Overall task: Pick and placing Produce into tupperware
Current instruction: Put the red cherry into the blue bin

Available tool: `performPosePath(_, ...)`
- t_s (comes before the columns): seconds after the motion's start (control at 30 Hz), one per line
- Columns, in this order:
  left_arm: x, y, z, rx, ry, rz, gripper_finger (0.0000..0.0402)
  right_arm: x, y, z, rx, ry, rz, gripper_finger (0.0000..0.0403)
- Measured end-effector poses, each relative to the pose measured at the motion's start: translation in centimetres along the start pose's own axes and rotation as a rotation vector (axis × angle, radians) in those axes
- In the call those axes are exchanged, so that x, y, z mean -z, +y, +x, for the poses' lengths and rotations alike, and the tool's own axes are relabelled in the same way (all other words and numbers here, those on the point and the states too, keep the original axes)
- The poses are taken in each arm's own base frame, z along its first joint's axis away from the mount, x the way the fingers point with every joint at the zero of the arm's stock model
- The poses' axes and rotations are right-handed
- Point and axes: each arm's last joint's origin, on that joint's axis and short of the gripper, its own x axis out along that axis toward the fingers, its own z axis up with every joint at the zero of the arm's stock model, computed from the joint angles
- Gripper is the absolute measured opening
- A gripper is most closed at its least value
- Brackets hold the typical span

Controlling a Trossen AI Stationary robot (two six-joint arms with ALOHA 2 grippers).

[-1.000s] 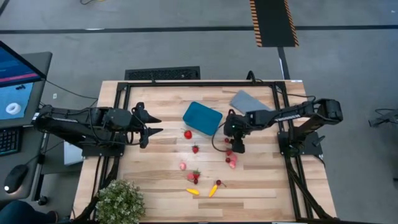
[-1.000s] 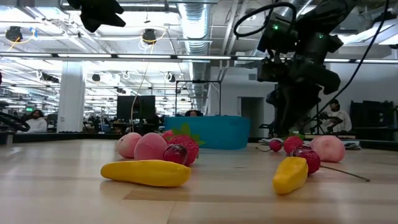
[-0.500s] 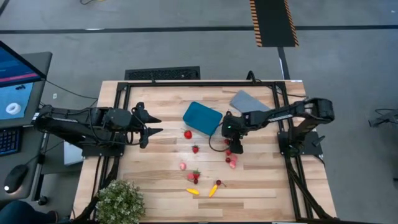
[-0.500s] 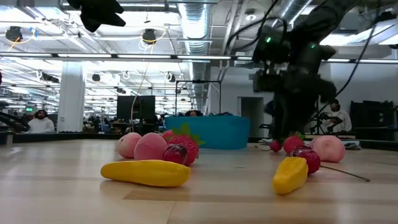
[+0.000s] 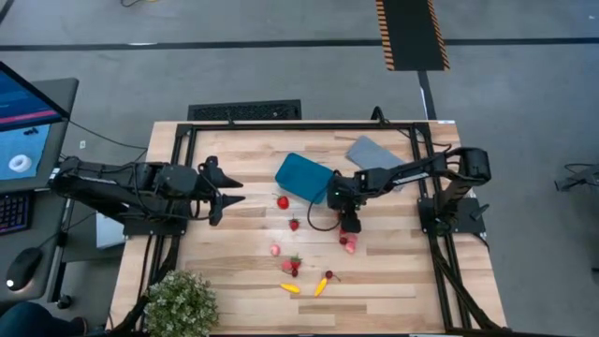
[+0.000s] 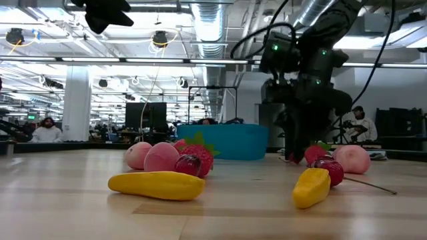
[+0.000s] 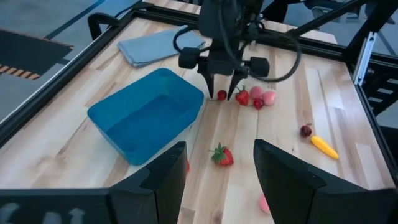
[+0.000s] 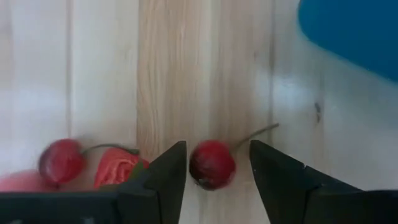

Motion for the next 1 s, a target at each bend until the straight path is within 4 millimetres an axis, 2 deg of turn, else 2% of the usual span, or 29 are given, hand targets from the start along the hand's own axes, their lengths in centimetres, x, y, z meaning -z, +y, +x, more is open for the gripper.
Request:
performPosePath(0.27,0.0,-0.2,0.0,0.009,0.002,0.005,0.0178,0.0,-0.1,0.1,0.001,0.004,-0.001,0.0158)
performPosePath(0.6,0.0,-0.2,0.0,0.008,-0.005,0.004,0.0178,0.2,0.0,0.0,-0.001,0.023,0.006,0.0062)
performPosePath(0.83,0.0,-0.2,0.0,0.003,-0.006,0.012,0.0178,0.0,0.4,-0.2,-0.009,0.039,-0.003,0.0061)
performPosePath(1.0,0.0,-0.1,0.0,0.000,-0.007,0.013,0.0178,-2.0,1.2,-1.3,-0.004,0.010,-0.053,0.0059)
